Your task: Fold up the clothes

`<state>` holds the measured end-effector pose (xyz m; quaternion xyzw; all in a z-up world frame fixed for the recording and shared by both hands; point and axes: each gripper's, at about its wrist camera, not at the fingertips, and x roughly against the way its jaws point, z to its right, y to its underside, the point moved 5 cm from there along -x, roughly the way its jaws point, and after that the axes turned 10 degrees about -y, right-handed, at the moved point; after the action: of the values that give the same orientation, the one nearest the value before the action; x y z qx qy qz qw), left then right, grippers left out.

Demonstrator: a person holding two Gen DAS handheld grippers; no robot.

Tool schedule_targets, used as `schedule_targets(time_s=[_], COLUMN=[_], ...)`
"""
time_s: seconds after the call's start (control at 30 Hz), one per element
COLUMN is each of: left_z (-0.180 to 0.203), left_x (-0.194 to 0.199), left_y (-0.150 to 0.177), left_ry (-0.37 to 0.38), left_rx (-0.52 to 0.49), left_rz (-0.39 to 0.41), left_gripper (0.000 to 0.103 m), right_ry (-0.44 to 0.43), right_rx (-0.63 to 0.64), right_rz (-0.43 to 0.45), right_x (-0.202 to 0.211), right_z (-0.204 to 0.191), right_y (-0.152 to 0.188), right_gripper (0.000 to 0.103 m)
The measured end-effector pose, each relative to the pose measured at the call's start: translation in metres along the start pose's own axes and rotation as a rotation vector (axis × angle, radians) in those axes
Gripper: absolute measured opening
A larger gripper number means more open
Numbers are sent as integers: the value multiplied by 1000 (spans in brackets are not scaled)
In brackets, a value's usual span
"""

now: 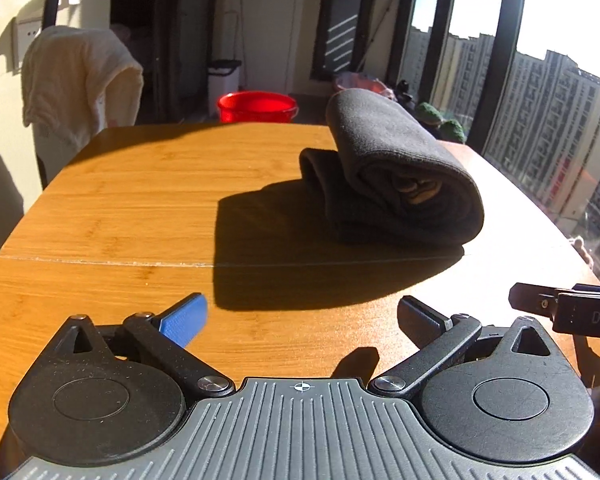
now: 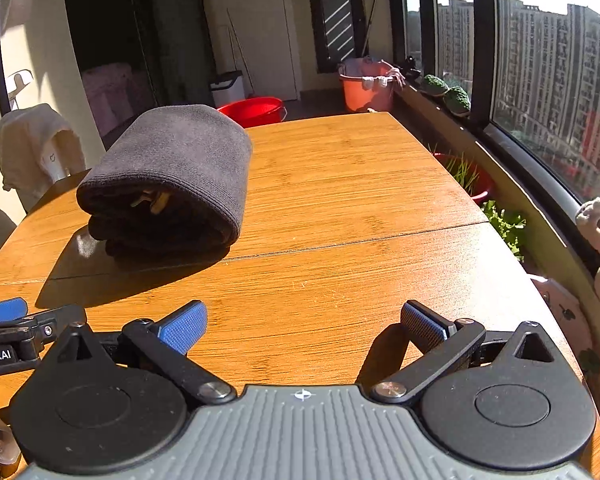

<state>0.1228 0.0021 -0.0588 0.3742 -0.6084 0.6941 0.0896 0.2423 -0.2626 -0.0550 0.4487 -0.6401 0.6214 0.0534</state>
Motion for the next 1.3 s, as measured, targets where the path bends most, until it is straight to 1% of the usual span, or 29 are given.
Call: schedule_targets(time_s=[0.07, 0.13, 0.2, 0.47, 1.3], left_z=[4, 7, 9, 6, 7], left_x=[6, 8, 11, 11, 10], left_y=[7, 11, 14, 13, 12], left_ry=[-42, -69, -93, -94, -97], left_rx=[-35, -53, -69, -61, -60], left_rz=[-17, -24, -31, -28, -24], left_gripper=[103, 103, 103, 103, 103], right_ry=[11, 37, 44, 42, 40], right_rx=[32, 67, 80, 81, 82], right_rz=[-17, -36, -42, -32, -28], right_x=[0, -1, -1, 1, 1], right_z=[-5, -11, -14, -11, -11], right_y=[3, 7, 11, 17, 17], right_gripper=[103, 103, 103, 103, 103])
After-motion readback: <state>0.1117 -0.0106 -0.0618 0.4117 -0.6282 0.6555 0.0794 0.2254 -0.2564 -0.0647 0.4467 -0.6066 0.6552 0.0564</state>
